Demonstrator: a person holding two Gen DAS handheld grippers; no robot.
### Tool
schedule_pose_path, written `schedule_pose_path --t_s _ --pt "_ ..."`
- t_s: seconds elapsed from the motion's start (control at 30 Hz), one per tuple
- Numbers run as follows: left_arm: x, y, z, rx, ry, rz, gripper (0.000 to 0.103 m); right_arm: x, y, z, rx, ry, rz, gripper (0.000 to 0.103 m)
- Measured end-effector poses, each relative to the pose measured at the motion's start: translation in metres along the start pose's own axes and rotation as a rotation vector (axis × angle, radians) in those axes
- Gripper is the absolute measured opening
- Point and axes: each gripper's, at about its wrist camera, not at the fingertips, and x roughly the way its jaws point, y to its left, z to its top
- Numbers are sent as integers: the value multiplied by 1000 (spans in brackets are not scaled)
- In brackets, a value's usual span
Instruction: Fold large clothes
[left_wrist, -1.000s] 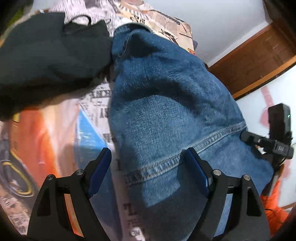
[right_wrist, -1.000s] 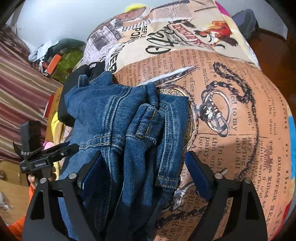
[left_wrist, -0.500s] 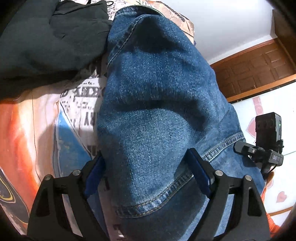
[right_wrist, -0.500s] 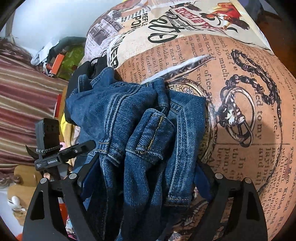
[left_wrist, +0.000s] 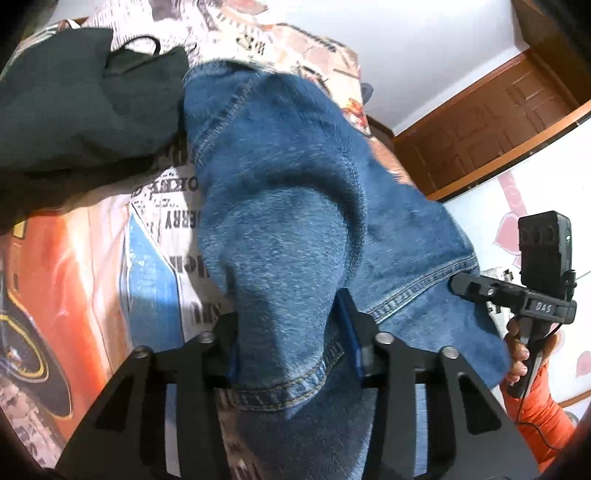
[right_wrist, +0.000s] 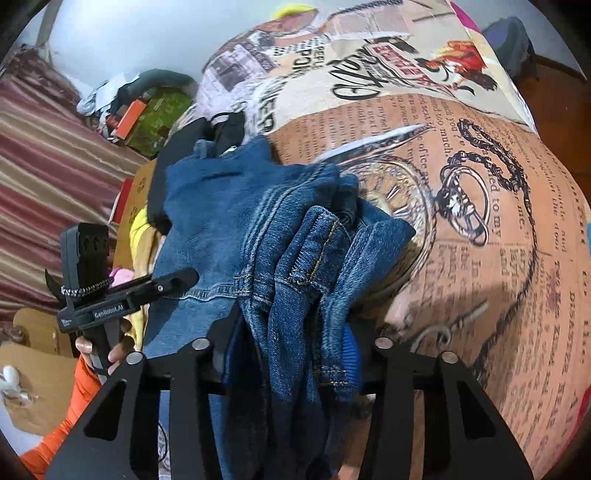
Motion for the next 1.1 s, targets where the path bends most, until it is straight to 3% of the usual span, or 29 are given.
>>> schedule_pose_path --t_s 0.23,0.5,0.93,1.1 --pt "-47 -16 -22 33 -68 20 32 -14 39 -5 -77 -39 -8 33" --pt "-119 0 -28 31 -186 46 29 -14 91 13 -165 -89 23 32" --pt "-223 62 19 -10 -428 134 28 27 190 85 -298 -148 153 32" --pt "-245 93 48 -11 -476 184 28 57 217 117 -336 -161 183 32"
